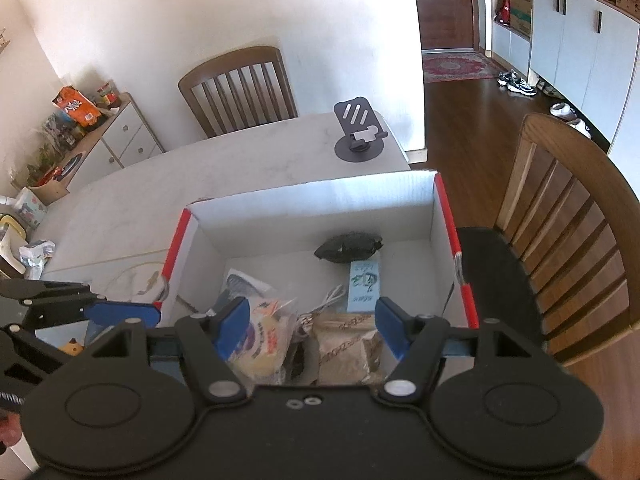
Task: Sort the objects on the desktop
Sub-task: 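Move both open tools back from the box toward the white sachet and yellow toy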
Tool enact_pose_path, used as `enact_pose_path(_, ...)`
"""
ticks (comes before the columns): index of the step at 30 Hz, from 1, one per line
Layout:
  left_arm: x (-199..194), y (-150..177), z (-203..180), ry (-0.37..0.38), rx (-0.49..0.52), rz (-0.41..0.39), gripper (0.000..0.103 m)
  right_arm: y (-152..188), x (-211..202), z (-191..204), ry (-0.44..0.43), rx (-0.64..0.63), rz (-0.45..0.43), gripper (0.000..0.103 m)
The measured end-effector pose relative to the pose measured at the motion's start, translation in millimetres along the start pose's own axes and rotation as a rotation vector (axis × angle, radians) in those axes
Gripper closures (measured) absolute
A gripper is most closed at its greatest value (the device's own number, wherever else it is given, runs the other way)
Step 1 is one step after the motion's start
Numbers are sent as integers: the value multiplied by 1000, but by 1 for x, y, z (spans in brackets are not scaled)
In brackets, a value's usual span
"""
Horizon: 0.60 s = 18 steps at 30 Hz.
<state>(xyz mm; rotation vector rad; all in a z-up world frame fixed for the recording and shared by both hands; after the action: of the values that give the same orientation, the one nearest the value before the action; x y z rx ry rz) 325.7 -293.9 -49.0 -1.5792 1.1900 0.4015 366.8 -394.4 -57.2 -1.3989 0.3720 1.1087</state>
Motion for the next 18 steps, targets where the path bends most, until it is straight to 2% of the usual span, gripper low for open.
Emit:
enact_pose_path(9,-26,11,6,-47,18,-48,34,17,-15,20,-10,-4,-17,34)
enact_pose_path(11,-32,15,8,-69,29,-58,28,22,-18,24,-6,-7,-18,34)
enact_pose_path(15,-42,24,14,-93,31,-67,27,32,-23,29,1,-7,-20,31)
enact_pose_path(18,-48,30,19,-102,29,-71,20,39,-27,36,3,-11,-28,29)
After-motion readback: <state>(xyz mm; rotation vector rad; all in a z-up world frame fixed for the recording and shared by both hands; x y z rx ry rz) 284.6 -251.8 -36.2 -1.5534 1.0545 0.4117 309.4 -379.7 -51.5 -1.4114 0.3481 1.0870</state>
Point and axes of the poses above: each gripper's, at about its wrist camera, not at the fingertips, and x roughly the way its jaws point, z to its left, y to its underside, the point moved 8 cm from there along x, roughly the way its jaws point, and after that the axes turned 4 degrees about -x, right-handed, at the moved point
